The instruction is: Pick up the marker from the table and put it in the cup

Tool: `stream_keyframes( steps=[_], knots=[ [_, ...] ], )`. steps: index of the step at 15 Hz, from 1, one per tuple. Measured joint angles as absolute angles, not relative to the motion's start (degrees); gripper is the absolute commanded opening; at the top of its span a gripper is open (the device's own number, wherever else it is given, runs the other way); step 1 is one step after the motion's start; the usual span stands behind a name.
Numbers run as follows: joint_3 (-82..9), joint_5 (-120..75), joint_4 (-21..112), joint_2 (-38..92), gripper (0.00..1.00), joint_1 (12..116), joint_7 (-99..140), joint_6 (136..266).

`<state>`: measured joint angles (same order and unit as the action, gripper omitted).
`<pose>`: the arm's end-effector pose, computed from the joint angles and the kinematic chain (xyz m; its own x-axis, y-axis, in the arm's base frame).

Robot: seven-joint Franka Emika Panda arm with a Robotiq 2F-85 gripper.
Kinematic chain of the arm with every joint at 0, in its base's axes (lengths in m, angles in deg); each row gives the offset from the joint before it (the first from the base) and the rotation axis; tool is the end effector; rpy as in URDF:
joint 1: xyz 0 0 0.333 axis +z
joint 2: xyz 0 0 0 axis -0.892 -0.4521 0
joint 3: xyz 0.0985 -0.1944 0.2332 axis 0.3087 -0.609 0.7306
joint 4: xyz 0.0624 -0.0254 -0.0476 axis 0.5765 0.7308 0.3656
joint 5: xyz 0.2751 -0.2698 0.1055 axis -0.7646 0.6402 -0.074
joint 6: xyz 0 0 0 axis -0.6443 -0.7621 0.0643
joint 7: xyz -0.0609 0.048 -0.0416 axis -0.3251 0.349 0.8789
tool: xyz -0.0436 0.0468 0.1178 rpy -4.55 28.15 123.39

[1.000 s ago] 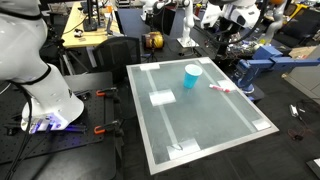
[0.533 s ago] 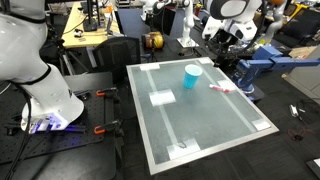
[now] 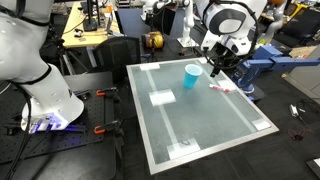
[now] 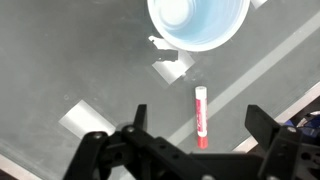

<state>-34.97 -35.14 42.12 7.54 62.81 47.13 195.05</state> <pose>0.7185 -0.0239 0.2632 0.7739 -0.6333 0.0005 -0.6274 -0.7668 -0.1353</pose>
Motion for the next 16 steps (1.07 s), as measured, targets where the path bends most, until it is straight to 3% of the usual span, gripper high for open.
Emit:
stream_keyframes(
  steps=[16],
  knots=[
    [-38.2,-32.75,32.03,-4.08,1.0,66.67,50.45,198.76]
  ],
)
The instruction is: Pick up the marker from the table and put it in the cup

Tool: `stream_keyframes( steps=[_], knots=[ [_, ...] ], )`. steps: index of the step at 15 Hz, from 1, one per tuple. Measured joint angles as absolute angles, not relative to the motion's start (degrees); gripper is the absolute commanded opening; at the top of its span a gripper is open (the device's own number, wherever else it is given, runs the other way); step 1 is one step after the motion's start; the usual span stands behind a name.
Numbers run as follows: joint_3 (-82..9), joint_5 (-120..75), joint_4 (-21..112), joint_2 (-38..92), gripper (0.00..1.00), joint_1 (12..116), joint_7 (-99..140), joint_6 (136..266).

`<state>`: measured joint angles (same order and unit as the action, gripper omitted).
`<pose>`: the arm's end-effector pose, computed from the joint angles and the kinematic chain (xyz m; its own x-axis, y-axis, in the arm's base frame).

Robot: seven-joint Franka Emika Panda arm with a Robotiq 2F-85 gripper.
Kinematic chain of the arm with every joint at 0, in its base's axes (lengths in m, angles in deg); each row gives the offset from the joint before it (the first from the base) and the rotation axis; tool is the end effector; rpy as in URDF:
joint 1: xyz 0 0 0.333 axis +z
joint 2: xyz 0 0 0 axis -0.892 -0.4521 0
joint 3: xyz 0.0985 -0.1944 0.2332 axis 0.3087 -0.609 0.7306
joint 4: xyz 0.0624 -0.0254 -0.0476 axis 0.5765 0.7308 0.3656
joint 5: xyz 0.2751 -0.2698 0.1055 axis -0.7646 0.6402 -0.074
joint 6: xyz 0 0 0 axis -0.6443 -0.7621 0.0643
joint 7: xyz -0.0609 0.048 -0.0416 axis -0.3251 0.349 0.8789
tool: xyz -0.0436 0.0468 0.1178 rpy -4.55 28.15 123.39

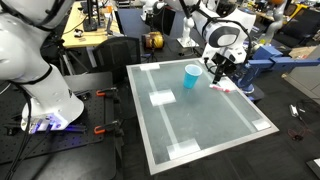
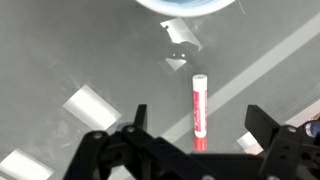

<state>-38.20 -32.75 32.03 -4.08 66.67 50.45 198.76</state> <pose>0.7568 -0.0102 0.2034 0.7698 -0.6335 0.0782 -0.6271 -0.7735 -0.0920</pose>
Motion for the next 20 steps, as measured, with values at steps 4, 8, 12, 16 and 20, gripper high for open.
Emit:
stream_keyframes(
  steps=[4,8,12,16,20],
  knots=[
    [-38.22,-32.74,28.42,-7.38,1.0,66.67,50.45,198.75],
    [-38.31,-32.74,25.26,-10.13,1.0,66.65,50.45,198.71],
    [-38.36,-32.74,22.23,-12.5,1.0,66.56,50.45,197.73],
    [-38.36,-32.74,19.76,-14.52,1.0,66.47,50.45,196.48],
    [-38.36,-32.74,18.27,-16.3,1.0,66.46,50.45,195.78]
  ],
)
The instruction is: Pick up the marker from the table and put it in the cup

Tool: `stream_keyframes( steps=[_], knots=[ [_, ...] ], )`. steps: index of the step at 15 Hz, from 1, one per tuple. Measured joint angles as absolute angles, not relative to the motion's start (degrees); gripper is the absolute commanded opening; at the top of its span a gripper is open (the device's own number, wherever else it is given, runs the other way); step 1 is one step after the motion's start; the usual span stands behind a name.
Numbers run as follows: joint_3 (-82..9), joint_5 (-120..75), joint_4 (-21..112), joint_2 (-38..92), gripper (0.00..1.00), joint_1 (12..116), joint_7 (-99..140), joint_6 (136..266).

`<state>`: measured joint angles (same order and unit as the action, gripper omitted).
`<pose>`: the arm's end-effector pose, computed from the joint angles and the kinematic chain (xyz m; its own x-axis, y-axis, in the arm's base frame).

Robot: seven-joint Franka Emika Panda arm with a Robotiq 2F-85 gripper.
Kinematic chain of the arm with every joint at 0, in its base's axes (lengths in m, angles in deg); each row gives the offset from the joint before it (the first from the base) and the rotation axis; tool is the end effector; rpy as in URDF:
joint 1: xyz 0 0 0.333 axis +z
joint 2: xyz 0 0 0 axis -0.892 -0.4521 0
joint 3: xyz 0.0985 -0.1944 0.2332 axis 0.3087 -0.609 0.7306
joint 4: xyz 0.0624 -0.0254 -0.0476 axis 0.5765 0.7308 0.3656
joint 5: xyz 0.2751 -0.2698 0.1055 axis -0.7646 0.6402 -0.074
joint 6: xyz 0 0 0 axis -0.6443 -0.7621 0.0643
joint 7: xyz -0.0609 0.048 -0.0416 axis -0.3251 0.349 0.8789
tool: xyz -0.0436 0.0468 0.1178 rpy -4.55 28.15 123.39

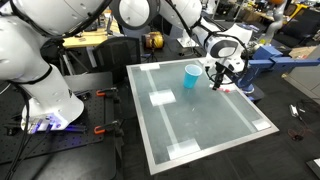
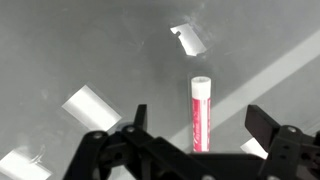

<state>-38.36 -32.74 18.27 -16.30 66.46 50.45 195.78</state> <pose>0.7848 -0.0069 0.1460 0.7816 -0.6203 0.0659 -0.6168 -0.7842 -0.0673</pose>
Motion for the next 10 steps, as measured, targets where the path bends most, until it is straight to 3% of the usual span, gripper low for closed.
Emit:
stream_keyframes(
  steps=[1,2,4,10],
  knots=[
    [-38.36,-32.74,17.96,-16.71,0.99,66.45,50.45,195.63],
    [-38.36,-32.74,17.7,-17.08,0.8,66.45,50.45,195.48],
    [-38.36,-32.74,17.23,-17.73,0.7,66.41,50.45,195.33],
    [-38.36,-32.74,15.98,-18.86,0.25,66.38,50.45,195.23]
  ],
)
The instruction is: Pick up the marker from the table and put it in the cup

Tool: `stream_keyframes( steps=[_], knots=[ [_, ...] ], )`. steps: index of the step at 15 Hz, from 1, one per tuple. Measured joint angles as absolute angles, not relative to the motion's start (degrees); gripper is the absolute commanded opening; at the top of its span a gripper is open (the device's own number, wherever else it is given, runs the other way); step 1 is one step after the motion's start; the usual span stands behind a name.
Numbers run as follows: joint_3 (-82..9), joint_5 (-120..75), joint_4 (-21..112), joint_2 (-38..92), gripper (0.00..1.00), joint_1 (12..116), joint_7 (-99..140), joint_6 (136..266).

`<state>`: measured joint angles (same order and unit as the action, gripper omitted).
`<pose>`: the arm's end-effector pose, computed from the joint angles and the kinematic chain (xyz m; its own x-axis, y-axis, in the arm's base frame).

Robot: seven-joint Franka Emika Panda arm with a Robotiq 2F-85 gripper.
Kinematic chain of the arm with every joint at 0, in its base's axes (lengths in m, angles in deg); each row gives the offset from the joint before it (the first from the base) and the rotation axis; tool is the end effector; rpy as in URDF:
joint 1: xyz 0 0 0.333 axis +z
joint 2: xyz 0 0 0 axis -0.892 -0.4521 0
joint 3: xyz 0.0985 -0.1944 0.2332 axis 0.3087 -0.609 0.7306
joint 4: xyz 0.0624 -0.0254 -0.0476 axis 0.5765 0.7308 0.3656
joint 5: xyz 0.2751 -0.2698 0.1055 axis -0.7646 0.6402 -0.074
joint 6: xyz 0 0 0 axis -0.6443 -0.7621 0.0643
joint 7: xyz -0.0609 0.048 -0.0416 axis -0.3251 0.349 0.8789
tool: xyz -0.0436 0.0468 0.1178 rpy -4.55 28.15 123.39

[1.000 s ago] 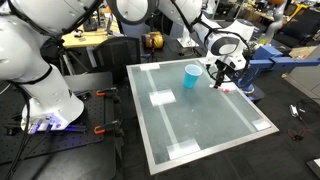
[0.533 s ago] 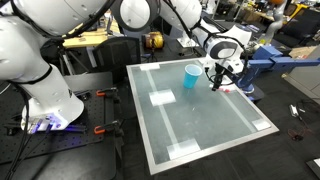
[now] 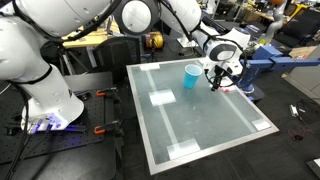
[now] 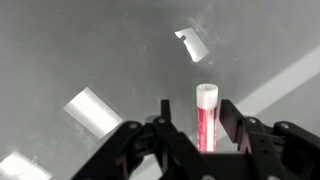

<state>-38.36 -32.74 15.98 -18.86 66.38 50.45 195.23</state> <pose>0.7861 -0.0066 0.1286 0.7839 -0.6184 0.0556 -0.6158 -0.7858 -0.0572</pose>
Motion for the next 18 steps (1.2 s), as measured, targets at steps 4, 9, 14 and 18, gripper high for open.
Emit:
stream_keyframes(
  steps=[4,9,14,18],
  knots=[
    [-38.36,-32.74,14.89,-19.26,0.01,66.36,50.45,194.9],
    [-38.36,-32.74,14.27,-19.46,0.05,66.17,50.45,194.62],
    [-38.36,-32.9,13.29,-18.4,0.05,66.09,50.81,194.61],
    [-38.44,-32.88,13.38,-14.46,0.05,66.09,53.4,194.61]
  ],
)
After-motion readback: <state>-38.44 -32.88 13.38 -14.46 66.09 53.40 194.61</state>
